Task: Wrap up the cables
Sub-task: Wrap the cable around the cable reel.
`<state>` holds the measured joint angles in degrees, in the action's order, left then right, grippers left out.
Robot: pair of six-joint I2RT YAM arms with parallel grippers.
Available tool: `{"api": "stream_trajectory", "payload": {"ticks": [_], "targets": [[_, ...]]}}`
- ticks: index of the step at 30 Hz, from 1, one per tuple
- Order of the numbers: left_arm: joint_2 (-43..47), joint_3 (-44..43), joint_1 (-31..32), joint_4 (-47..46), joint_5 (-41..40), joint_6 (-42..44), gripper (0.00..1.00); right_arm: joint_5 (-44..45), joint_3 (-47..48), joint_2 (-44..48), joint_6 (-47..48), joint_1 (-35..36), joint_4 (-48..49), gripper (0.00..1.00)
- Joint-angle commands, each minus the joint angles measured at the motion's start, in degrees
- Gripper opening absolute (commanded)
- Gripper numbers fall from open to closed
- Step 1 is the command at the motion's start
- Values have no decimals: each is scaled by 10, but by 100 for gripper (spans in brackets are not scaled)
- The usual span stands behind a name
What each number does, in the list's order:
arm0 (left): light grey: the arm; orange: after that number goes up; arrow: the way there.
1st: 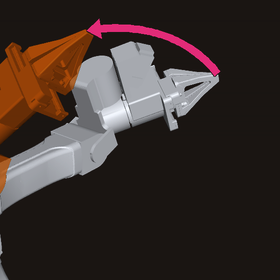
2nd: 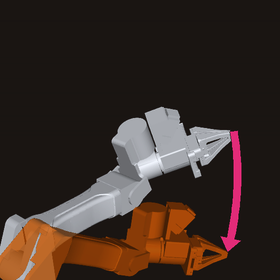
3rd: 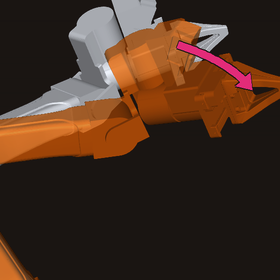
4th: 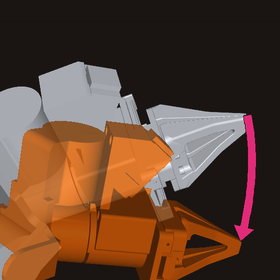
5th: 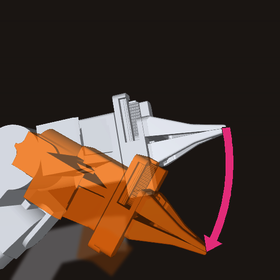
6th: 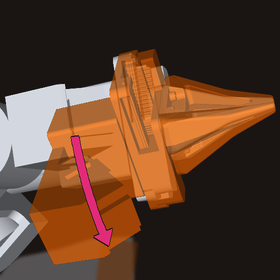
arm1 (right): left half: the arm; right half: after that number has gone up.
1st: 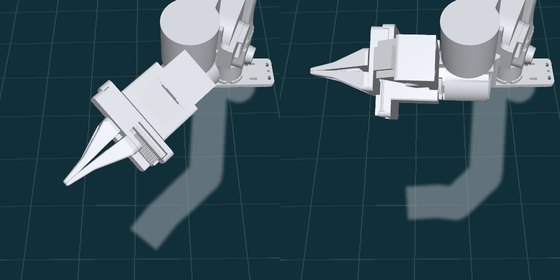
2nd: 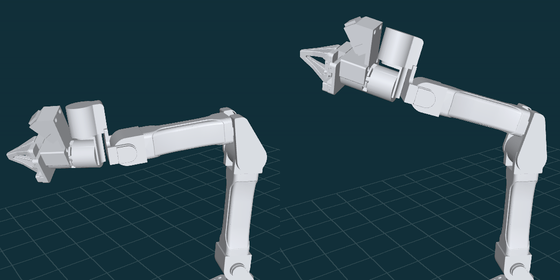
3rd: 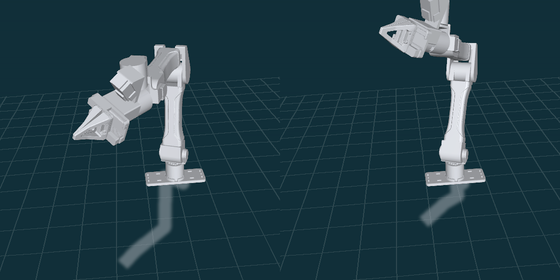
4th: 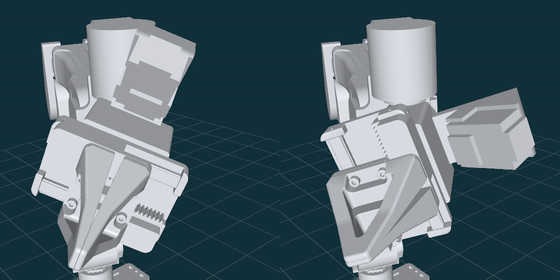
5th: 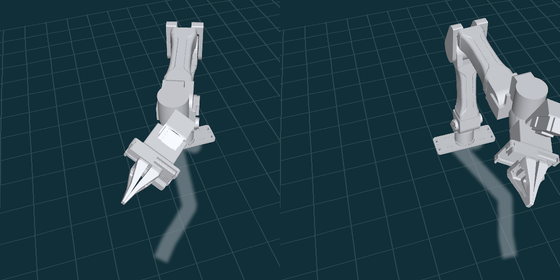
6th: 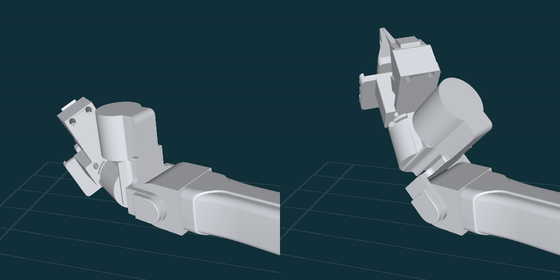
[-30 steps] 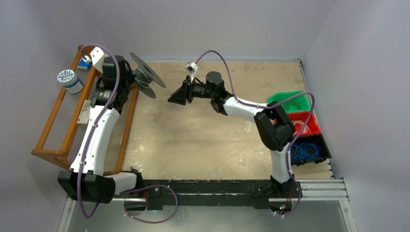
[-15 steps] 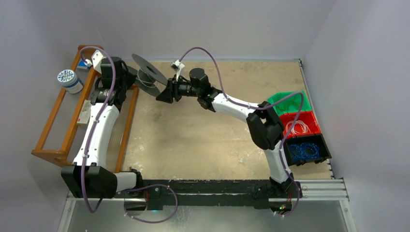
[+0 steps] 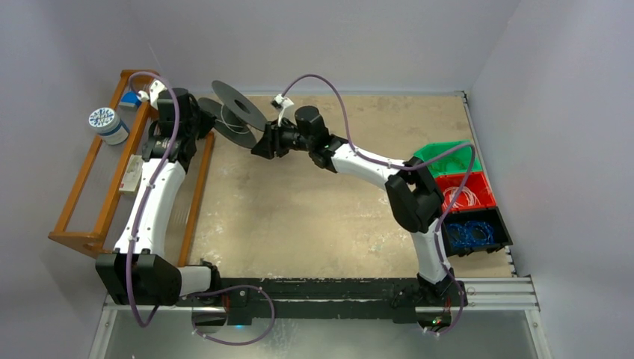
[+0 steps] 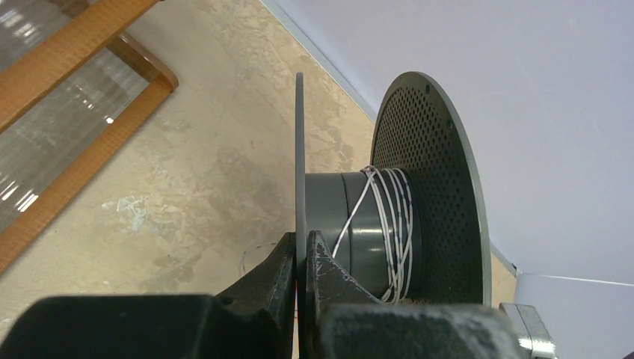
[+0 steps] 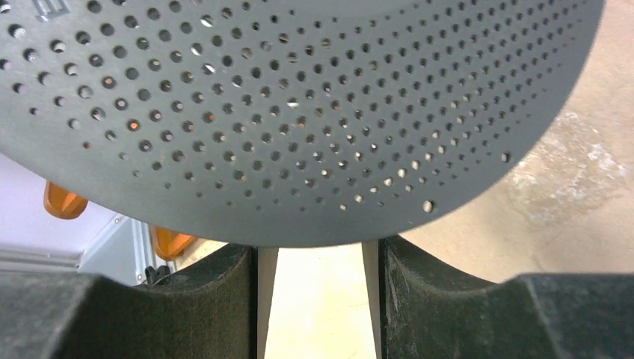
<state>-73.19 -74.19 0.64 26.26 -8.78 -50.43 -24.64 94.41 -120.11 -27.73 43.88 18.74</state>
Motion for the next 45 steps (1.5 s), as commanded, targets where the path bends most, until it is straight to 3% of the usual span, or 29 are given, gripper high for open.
{"api": "stream_trajectory", "payload": {"ticks": [1,21,32,40,45], "targets": [[13,-3,-3,-51,28,-17,0,32,-16,50,4,-16,22,47],[9,32,-6,-98,124,-48,0,-4,44,6,-26,-28,35,46],[9,41,-20,-113,155,-59,0,32,82,-17,11,-25,3,33],[9,41,-21,-117,163,-60,0,105,95,-27,54,-20,-32,38],[9,42,-21,-121,173,-63,0,97,108,-38,56,-20,-22,37]]}}
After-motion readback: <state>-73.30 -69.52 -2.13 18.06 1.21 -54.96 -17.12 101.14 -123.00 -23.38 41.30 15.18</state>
